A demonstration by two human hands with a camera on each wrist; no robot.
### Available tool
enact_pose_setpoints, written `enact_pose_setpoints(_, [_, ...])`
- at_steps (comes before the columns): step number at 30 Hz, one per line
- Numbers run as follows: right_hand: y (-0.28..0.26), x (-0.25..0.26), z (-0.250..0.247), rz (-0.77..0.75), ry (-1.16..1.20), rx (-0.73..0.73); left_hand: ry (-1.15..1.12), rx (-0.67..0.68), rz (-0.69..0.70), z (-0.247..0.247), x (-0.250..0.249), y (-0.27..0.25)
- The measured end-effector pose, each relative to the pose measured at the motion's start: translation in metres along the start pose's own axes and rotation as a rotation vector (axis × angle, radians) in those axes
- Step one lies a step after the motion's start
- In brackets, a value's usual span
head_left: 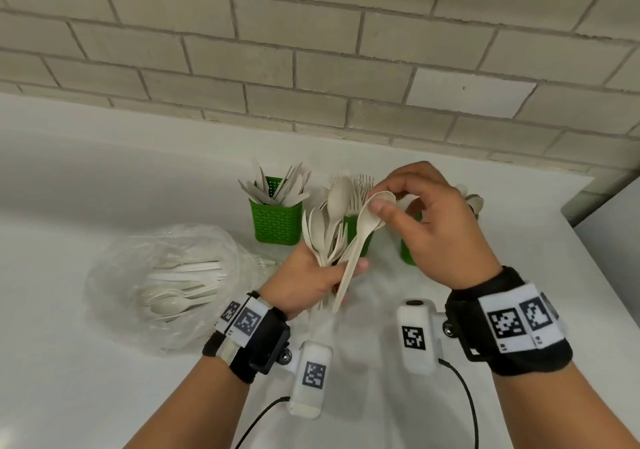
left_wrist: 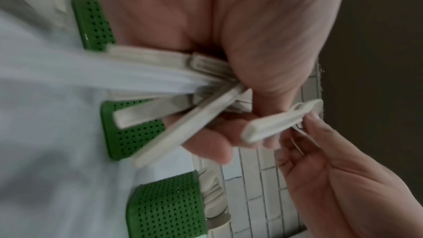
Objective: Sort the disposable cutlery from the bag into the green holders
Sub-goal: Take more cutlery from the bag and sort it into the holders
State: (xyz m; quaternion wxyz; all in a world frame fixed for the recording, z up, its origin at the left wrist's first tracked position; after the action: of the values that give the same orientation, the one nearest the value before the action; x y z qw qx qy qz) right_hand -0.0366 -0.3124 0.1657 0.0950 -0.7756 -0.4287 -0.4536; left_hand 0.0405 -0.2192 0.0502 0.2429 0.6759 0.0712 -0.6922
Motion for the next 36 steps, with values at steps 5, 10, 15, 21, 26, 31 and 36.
enact_pose_setpoints(5, [0.001,-0.013,-0.008,0.193,0.272,-0.014,-0.087,-0.06,-0.02,-0.006,0.007,-0.003])
enact_pose_setpoints(10, [0.007,-0.01,-0.016,0.158,-0.114,-0.172,0.045,-0.111,0.035,-0.01,0.006,-0.001])
enact_pose_setpoints(15, [0.013,-0.002,-0.007,0.115,-0.406,-0.167,0.173,-0.027,0.078,-0.001,-0.009,0.003])
enact_pose_setpoints(21, [0.013,-0.011,0.014,0.261,-0.037,0.005,0.25,0.077,0.052,0.007,-0.012,0.004])
enact_pose_setpoints(26, [0.005,-0.028,0.033,0.354,0.36,0.124,0.2,0.163,0.064,0.009,-0.015,0.003])
enact_pose_setpoints(31, [0.004,-0.029,0.04,0.3,0.308,0.085,0.147,0.201,0.112,0.012,-0.01,0.003])
enact_pose_setpoints(36, [0.013,-0.041,0.03,0.308,0.242,0.006,0.085,0.054,0.014,0.005,0.002,0.001])
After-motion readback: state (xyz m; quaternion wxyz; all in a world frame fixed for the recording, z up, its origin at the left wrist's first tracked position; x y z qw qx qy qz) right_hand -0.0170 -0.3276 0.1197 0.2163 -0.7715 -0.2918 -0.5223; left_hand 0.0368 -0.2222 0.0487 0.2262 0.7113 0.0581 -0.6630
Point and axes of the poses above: each hand's wrist, its own y-axis towards the middle knuckle, its own z-axis out of the palm, x = y × z, the point moved 9 cm from there along y, towards the middle knuckle, and after that the axes turned 14 degrees about z, right-handed, at the moved point
